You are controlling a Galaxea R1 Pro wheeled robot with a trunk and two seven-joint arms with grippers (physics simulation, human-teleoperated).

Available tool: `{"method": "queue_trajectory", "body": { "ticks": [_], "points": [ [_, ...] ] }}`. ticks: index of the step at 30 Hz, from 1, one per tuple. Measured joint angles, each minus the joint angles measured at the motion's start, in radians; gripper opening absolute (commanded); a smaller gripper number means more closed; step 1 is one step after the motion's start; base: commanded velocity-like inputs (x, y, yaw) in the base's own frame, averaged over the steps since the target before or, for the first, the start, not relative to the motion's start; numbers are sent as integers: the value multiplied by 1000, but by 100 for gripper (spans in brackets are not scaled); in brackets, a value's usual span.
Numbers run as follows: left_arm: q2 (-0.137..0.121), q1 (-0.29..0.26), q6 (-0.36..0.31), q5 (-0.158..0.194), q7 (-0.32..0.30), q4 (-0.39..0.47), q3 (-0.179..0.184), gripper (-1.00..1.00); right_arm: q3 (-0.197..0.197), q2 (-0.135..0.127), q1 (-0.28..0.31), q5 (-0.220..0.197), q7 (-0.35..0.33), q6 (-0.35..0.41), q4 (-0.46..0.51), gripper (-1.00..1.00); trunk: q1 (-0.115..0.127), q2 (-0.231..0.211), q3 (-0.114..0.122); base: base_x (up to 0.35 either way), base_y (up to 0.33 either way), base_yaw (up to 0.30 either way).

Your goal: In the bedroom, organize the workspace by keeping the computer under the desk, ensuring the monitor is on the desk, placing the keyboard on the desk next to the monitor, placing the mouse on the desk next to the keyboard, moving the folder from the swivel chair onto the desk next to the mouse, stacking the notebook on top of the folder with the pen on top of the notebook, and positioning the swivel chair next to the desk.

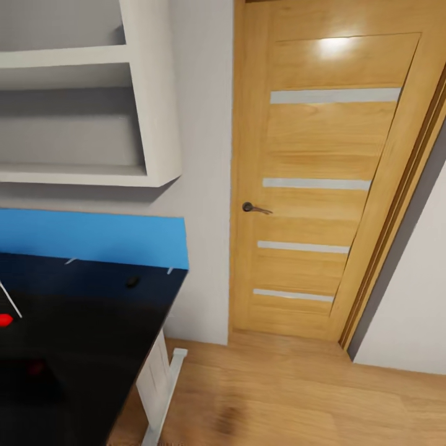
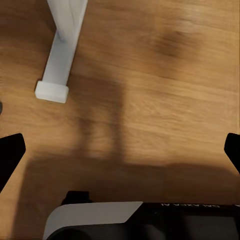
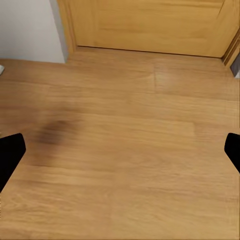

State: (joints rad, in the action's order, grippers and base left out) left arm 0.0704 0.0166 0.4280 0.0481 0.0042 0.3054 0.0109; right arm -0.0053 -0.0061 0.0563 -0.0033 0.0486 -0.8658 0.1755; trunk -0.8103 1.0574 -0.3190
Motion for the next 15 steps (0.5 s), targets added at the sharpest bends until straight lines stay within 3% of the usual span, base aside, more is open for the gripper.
{"method": "queue_trajectory", "body": {
  "ticks": [15],
  "points": [
    [0, 0, 0, 0, 0, 0, 0, 100, 2, -1, 0, 0, -1, 4, 0, 100, 0, 0, -6, 0, -115, 236]
  ]
}}
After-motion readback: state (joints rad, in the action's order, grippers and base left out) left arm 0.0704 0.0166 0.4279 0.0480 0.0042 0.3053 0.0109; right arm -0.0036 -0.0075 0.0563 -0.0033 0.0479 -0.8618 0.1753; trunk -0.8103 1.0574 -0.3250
